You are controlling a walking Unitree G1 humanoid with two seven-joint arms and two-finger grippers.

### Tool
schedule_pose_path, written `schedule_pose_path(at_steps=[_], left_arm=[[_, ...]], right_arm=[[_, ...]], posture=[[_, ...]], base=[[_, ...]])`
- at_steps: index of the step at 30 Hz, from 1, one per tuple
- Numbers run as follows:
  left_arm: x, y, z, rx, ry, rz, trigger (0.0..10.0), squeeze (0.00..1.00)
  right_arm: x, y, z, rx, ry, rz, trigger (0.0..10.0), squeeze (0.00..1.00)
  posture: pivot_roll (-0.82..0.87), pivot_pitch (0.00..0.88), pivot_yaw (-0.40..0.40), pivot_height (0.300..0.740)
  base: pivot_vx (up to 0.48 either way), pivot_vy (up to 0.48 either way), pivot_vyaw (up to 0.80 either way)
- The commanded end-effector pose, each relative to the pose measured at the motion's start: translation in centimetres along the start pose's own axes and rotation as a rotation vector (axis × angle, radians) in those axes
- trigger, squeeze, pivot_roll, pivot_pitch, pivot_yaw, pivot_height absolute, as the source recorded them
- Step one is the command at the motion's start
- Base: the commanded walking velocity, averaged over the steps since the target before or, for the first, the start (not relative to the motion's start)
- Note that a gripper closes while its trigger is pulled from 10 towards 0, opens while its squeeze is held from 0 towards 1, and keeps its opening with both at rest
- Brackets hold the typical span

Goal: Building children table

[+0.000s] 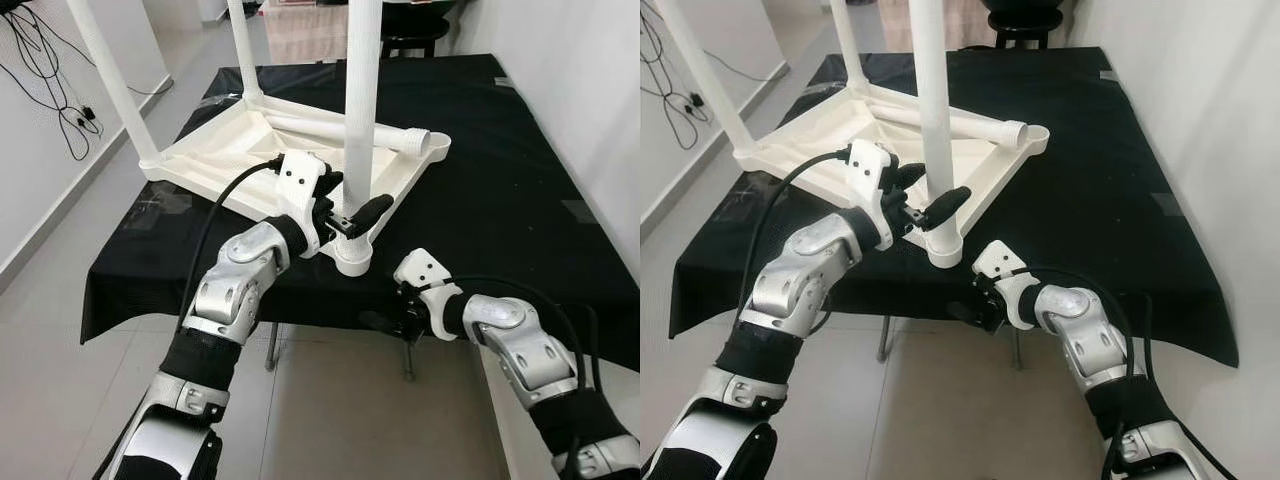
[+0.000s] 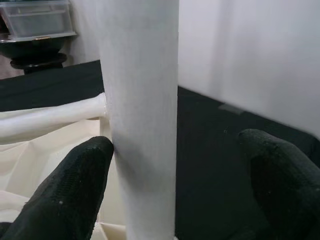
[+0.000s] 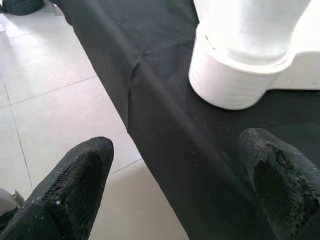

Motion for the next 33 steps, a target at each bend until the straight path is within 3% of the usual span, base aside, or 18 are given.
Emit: schedule_pose_path(at_steps=[1, 9, 10, 13, 18, 23, 32, 33], left_arm=[[1.0, -0.1, -0.1, 0.020, -0.054, 0.032, 10.0, 0.00], [5.0, -1.6, 1.8, -0.004, -0.138, 0.222, 10.0, 0.00], [5.0, -1.6, 1.8, -0.004, -0.138, 0.222, 10.0, 0.00], [7.1, -1.6, 1.5, 0.018, -0.157, 0.331, 10.0, 0.00], [9.2, -0.1, 0.3, 0.053, -0.142, 0.470, 10.0, 0.00], [9.8, 0.6, -0.1, 0.055, -0.133, 0.510, 10.0, 0.00], [12.1, 5.2, -0.8, 0.020, -0.109, 0.723, 10.0, 0.00], [12.1, 5.2, -0.8, 0.020, -0.109, 0.723, 10.0, 0.00]], right_arm=[[0.4, -0.1, -0.2, -0.004, -0.001, 0.008, 10.0, 0.00], [0.5, -0.2, 0.0, -0.013, -0.005, 0.008, 10.0, 0.00], [0.5, -0.2, 0.0, -0.013, -0.005, 0.008, 10.0, 0.00], [0.4, 0.1, 0.1, -0.015, -0.005, 0.002, 10.0, 0.00], [0.1, 0.5, -0.2, -0.009, -0.005, -0.007, 10.0, 0.00], [0.1, 0.5, -0.2, -0.008, -0.005, -0.007, 10.0, 0.00], [-0.3, 0.1, 0.4, -0.021, 0.012, 0.006, 10.0, 0.00], [-0.3, 0.1, 0.4, -0.021, 0.012, 0.006, 10.0, 0.00]], posture=[[-0.07, 0.107, 0.030, 0.740], [-0.08, 0.106, 0.036, 0.740], [-0.08, 0.106, 0.036, 0.740], [-0.09, 0.104, 0.041, 0.740], [-0.09, 0.103, 0.042, 0.740], [-0.09, 0.102, 0.041, 0.740], [-0.06, 0.092, 0.021, 0.740], [-0.06, 0.092, 0.021, 0.740]], base=[[0.000, 0.000, 0.00], [0.000, 0.000, 0.00], [0.000, 0.000, 0.00], [0.000, 0.000, 0.00], [0.000, 0.000, 0.00], [0.000, 0.000, 0.00], [0.000, 0.000, 0.00], [0.000, 0.000, 0.00]])
Point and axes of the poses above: a point about 5 cm out from each wrist's last joint towards the gripper, its own y axis pointing back from the gripper into the wrist, its own z axis along the axis of the wrist's last joint, x = y × z, the point moved 6 cm from there along -y, pointing out of the wrist towards the gripper
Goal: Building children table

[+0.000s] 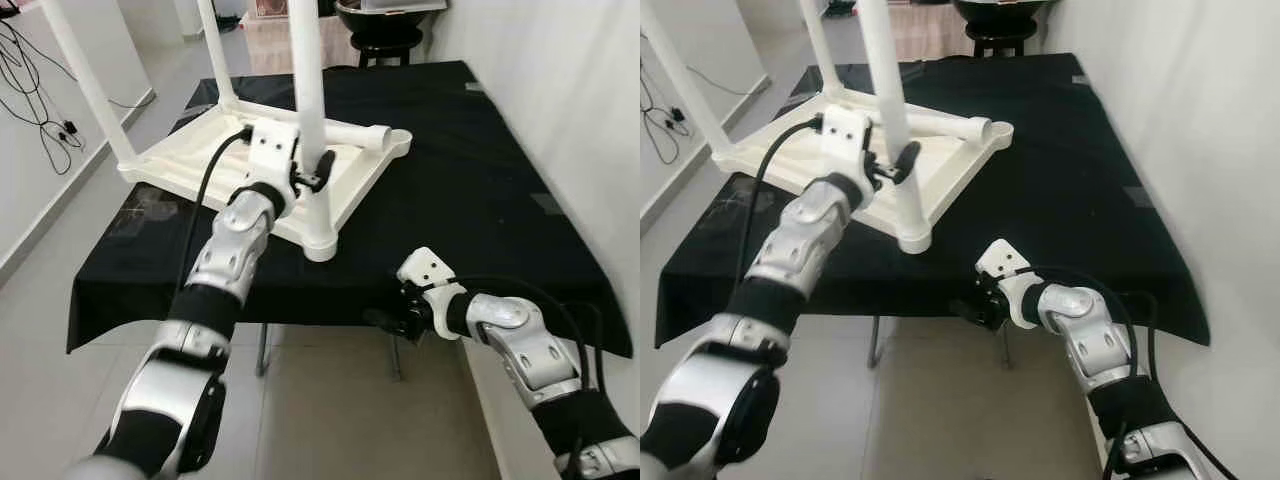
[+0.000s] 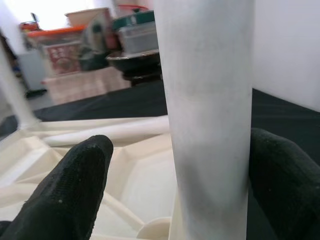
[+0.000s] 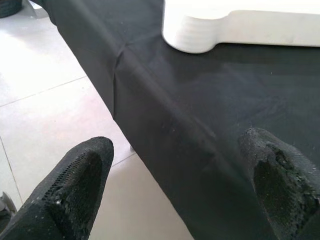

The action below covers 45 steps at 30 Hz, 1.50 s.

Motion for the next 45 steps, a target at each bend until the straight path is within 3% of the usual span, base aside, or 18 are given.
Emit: schedule_pose_path(at_steps=[1, 7, 13, 18, 20, 21, 22, 29, 45], left_arm=[[3.5, 0.8, -1.5, 0.062, -0.018, 0.119, 10.0, 0.00], [4.3, 2.4, -1.6, 0.062, 0.008, 0.132, 10.0, 0.00], [2.8, 3.5, -2.0, 0.062, 0.051, 0.081, 10.0, 0.00], [2.6, 3.8, -2.1, 0.066, 0.047, 0.088, 10.0, 0.00], [3.0, 4.0, -2.2, 0.072, 0.040, 0.116, 10.0, 0.00], [3.5, 4.2, -2.3, 0.076, 0.032, 0.148, 10.0, 0.00], [5.1, 4.9, -2.3, 0.085, 0.011, 0.233, 10.0, 0.00], [7.9, 6.5, -2.7, 0.103, 0.011, 0.377, 10.0, 0.00], [4.6, 7.6, -4.5, 0.155, 0.044, 0.314, 10.0, 0.00]], right_arm=[[0.3, -0.2, 0.0, -0.010, -0.006, 0.016, 10.0, 0.00], [0.1, -0.2, 0.0, -0.007, -0.004, 0.013, 10.0, 0.00], [0.0, -0.1, 0.0, -0.006, -0.003, 0.015, 10.0, 0.00], [0.0, -0.2, 0.0, -0.007, -0.002, 0.016, 10.0, 0.00], [0.1, -0.2, 0.0, -0.008, -0.002, 0.018, 10.0, 0.00], [0.1, -0.2, 0.0, -0.008, -0.002, 0.019, 10.0, 0.00], [0.1, -0.2, 0.0, -0.009, -0.003, 0.020, 10.0, 0.00], [0.1, -0.3, -0.1, -0.006, -0.004, 0.019, 10.0, 0.00], [0.1, -0.4, -0.1, -0.004, 0.001, 0.024, 10.0, 0.00]], posture=[[-0.06, 0.092, 0.021, 0.740], [-0.05, 0.094, 0.017, 0.740], [-0.05, 0.094, 0.015, 0.740], [-0.05, 0.093, 0.014, 0.740], [-0.05, 0.093, 0.015, 0.740], [-0.05, 0.093, 0.015, 0.740], [-0.05, 0.093, 0.014, 0.740], [-0.05, 0.092, 0.013, 0.740], [-0.05, 0.090, 0.014, 0.740]], base=[[0.000, 0.000, 0.00], [0.000, 0.000, 0.00], [0.000, 0.000, 0.00], [0.000, 0.000, 0.00], [0.000, 0.000, 0.00], [0.000, 0.000, 0.00], [0.000, 0.000, 0.00], [0.000, 0.000, 0.00], [0.000, 0.000, 0.00]])
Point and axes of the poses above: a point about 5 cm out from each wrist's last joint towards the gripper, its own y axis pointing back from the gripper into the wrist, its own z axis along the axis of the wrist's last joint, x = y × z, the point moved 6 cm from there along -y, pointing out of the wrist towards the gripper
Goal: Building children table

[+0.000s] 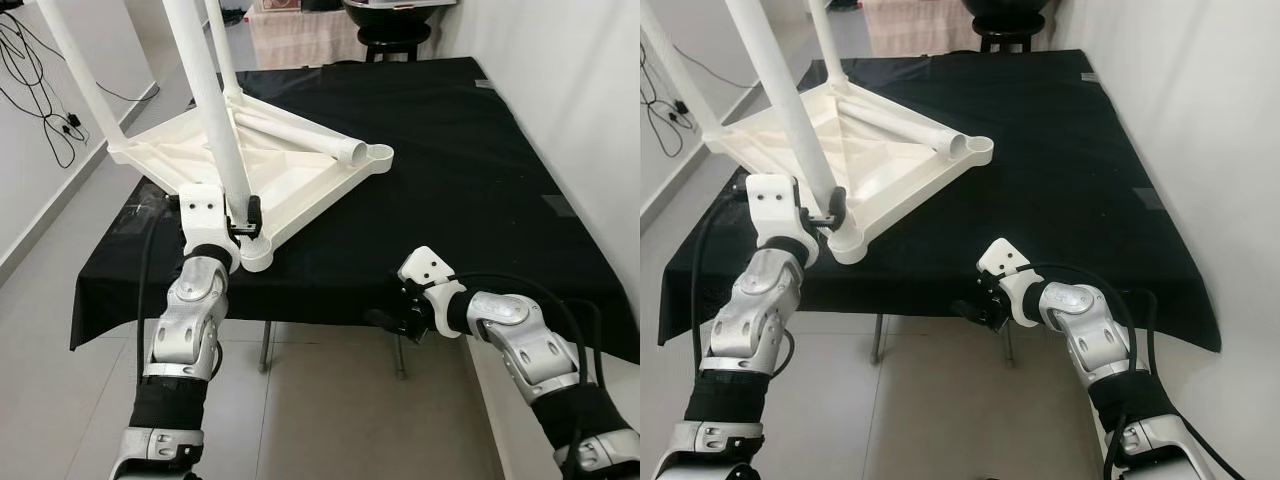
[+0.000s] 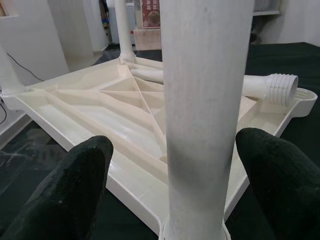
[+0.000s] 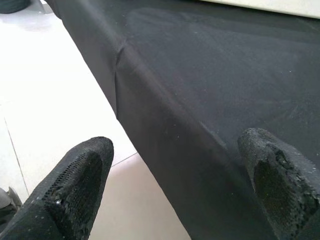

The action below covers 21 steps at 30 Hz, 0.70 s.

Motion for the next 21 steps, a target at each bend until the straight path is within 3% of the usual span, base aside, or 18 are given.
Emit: schedule_pose_path(at_steps=[1, 7, 13, 14, 19, 21], left_arm=[[0.0, 0.5, -0.9, 0.025, -0.018, -0.003, 10.0, 0.00], [-0.7, 2.2, -1.8, 0.034, -0.032, -0.059, 10.0, 0.00], [0.1, 4.4, -2.7, 0.044, -0.048, -0.083, 10.0, 0.00], [1.0, 4.8, -2.5, 0.049, -0.053, -0.073, 10.0, 0.00], [1.9, 5.1, -1.9, 0.034, -0.076, -0.074, 10.0, 0.00], [2.3, 6.1, -2.1, 0.038, -0.091, -0.094, 10.0, 0.00]], right_arm=[[0.2, -0.3, 0.5, -0.017, 0.013, 0.011, 10.0, 0.00], [0.3, -0.3, 0.4, -0.017, 0.012, 0.012, 10.0, 0.00], [-0.7, -0.5, 0.3, -0.023, 0.022, -0.059, 10.0, 0.00], [-1.5, -1.0, 1.0, -0.063, -0.013, -0.147, 10.0, 0.00], [-1.5, -1.6, 2.2, -0.144, -0.057, -0.207, 10.0, 0.00], [-1.1, -2.1, 3.6, -0.241, -0.137, -0.267, 10.0, 0.00]], posture=[[-0.05, 0.089, 0.015, 0.740], [-0.04, 0.089, 0.018, 0.740], [-0.04, 0.083, 0.019, 0.740], [-0.03, 0.081, 0.017, 0.740], [-0.03, 0.073, 0.011, 0.740], [-0.03, 0.071, 0.010, 0.740]], base=[[0.000, 0.000, 0.00], [0.000, 0.000, 0.00], [0.000, 0.000, 0.00], [0.000, 0.000, 0.00], [0.000, 0.000, 0.00], [0.000, 0.000, 0.00]])
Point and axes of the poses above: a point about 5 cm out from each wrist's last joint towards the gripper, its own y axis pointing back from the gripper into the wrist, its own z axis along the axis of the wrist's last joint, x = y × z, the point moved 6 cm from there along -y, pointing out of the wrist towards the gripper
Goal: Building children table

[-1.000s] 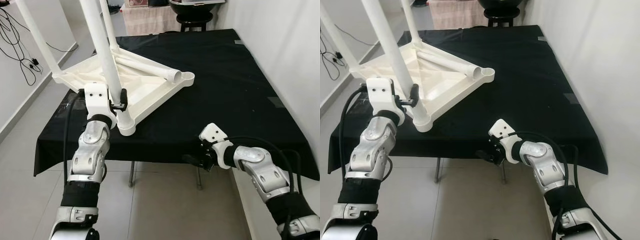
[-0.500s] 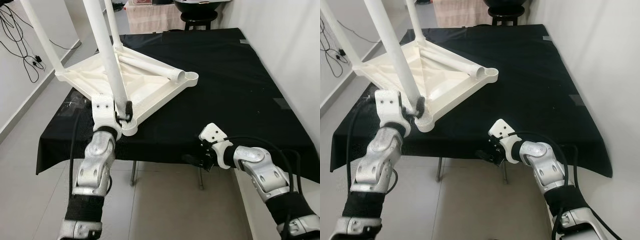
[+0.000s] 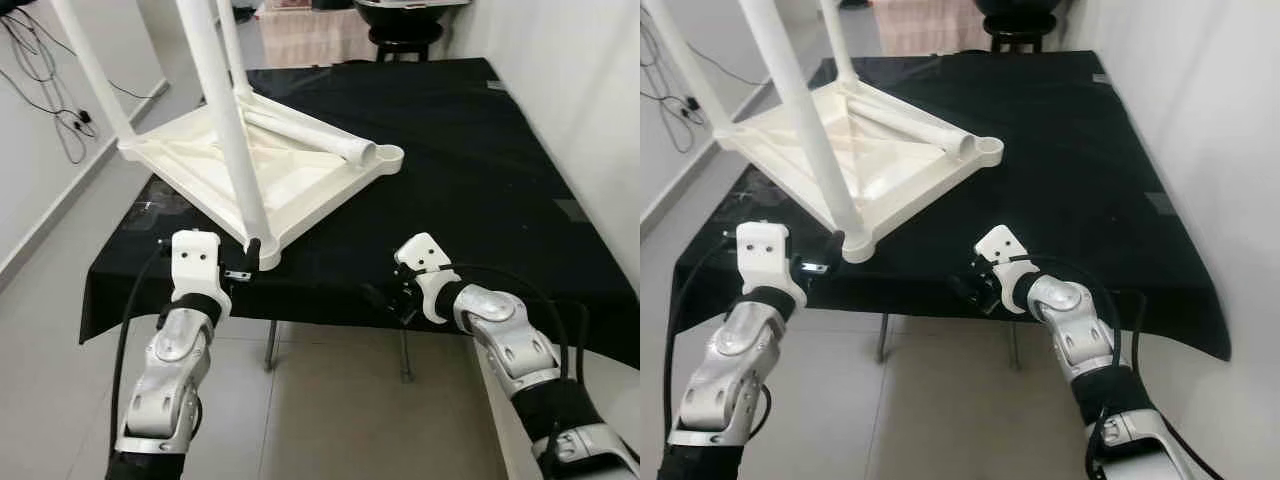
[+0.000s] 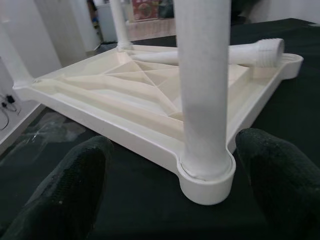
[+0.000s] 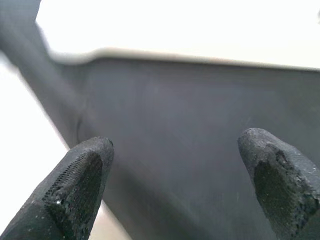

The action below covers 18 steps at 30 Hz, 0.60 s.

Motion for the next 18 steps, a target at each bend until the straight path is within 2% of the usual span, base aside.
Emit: schedule_pose_path(at_steps=[1, 4, 5, 7, 10, 14, 18], left_arm=[[0.3, 0.5, -0.4, 0.021, -0.004, -0.007, 10.0, 0.00], [0.0, 2.4, -1.6, 0.062, -0.002, -0.028, 10.0, 0.00], [0.0, 2.4, -1.6, 0.062, -0.002, -0.028, 10.0, 0.00], [-0.2, 3.8, -2.3, 0.086, -0.015, -0.038, 10.0, 0.00], [-0.1, 4.7, -2.8, 0.105, -0.016, -0.039, 10.0, 0.00], [0.2, 5.2, -3.3, 0.123, 0.009, -0.027, 10.0, 0.00], [0.2, 4.8, -3.3, 0.123, 0.028, -0.027, 10.0, 0.00]], right_arm=[[0.0, 0.0, 0.6, -0.044, -0.027, -0.032, 10.0, 0.00], [0.6, -0.3, 1.1, -0.118, -0.160, -0.110, 10.0, 0.00], [0.6, -0.3, 1.1, -0.118, -0.160, -0.110, 10.0, 0.00], [0.2, -0.1, 0.9, -0.133, -0.179, -0.154, 10.0, 0.00], [-0.2, -0.1, 0.9, -0.143, -0.197, -0.171, 10.0, 0.00], [0.2, -0.3, 1.1, -0.151, -0.185, -0.158, 10.0, 0.00], [0.5, -0.6, 1.4, -0.161, -0.166, -0.149, 10.0, 0.00]], posture=[[-0.03, 0.071, 0.010, 0.740], [-0.02, 0.066, 0.003, 0.740], [-0.02, 0.066, 0.003, 0.740], [-0.01, 0.059, -0.004, 0.740], [-0.01, 0.055, -0.006, 0.740], [0.00, 0.053, -0.011, 0.740], [-0.01, 0.048, -0.011, 0.740]], base=[[0.000, 0.000, 0.00], [0.000, 0.000, 0.00], [0.000, 0.000, 0.00], [0.000, 0.000, 0.00], [0.000, 0.000, 0.00], [0.000, -0.312, 0.00], [0.000, -0.472, 0.71]])
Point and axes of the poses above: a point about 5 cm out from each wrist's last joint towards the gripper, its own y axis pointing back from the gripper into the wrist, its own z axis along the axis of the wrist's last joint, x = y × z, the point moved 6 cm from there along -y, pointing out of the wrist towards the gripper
